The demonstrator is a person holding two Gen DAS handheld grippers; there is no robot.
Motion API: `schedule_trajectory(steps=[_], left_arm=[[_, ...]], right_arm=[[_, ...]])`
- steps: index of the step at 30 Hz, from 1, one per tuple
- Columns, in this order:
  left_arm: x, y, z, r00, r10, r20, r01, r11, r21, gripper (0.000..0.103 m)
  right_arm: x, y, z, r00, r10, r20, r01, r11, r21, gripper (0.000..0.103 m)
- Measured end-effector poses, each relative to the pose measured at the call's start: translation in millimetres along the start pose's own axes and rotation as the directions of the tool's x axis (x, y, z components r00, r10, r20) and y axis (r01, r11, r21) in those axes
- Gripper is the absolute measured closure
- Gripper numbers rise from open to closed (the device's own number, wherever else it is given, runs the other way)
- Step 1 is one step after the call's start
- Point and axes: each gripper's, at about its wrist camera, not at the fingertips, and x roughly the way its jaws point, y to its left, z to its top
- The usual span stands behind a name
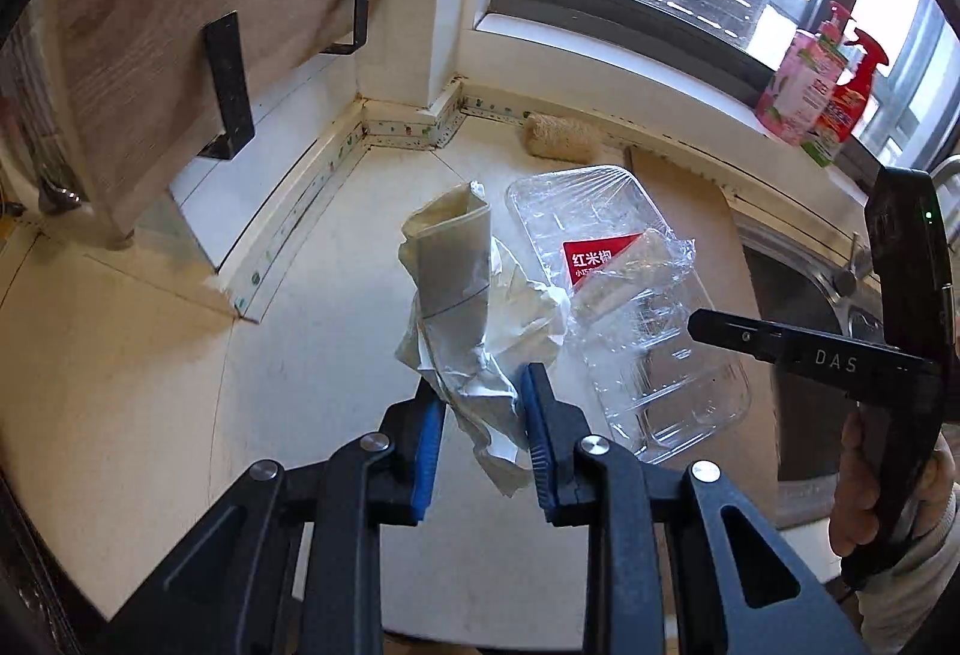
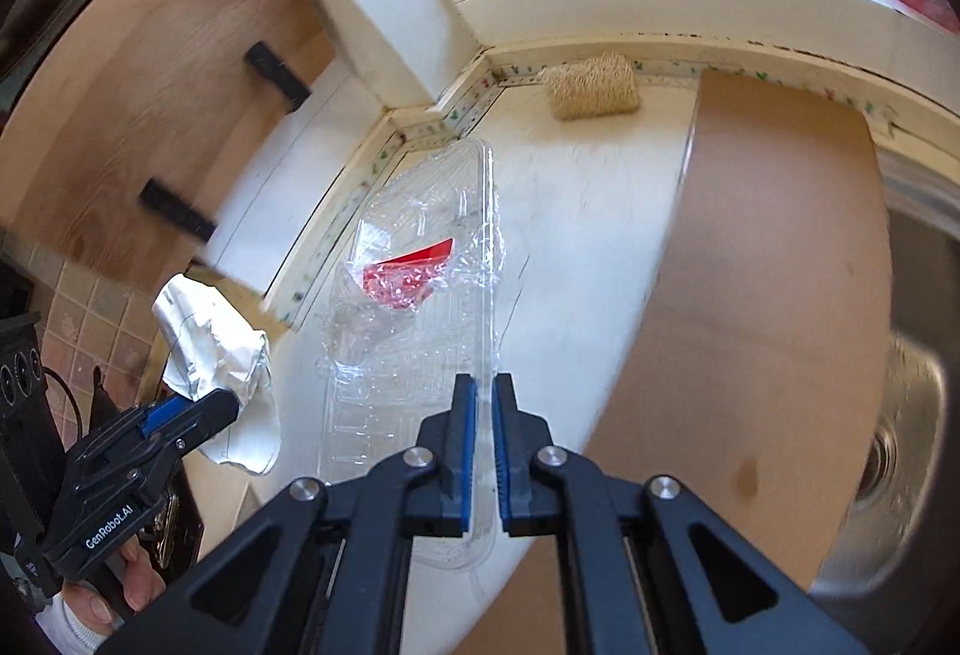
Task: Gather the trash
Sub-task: 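Carry the tissue and plastic container down toward the floor bin with both tools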
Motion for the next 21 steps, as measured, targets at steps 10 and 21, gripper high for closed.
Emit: schedule_trajectory(steps=[10, 21], left_arm=[[-93.2, 33.7, -101.9, 0.996, -0.092, -0.007, 0.092, 0.995, 0.022, 0.079], [-117.4, 47.5, -206.1, 0.981, -0.128, -0.148, 0.136, 0.99, 0.048, 0.079]], right_arm=[[-70.7, 73.7, -141.8, 0.994, -0.027, 0.102, 0.017, 0.995, 0.096, 0.098], [-86.8, 109.2, -271.1, 0.997, -0.075, 0.018, 0.071, 0.987, 0.143, 0.098]])
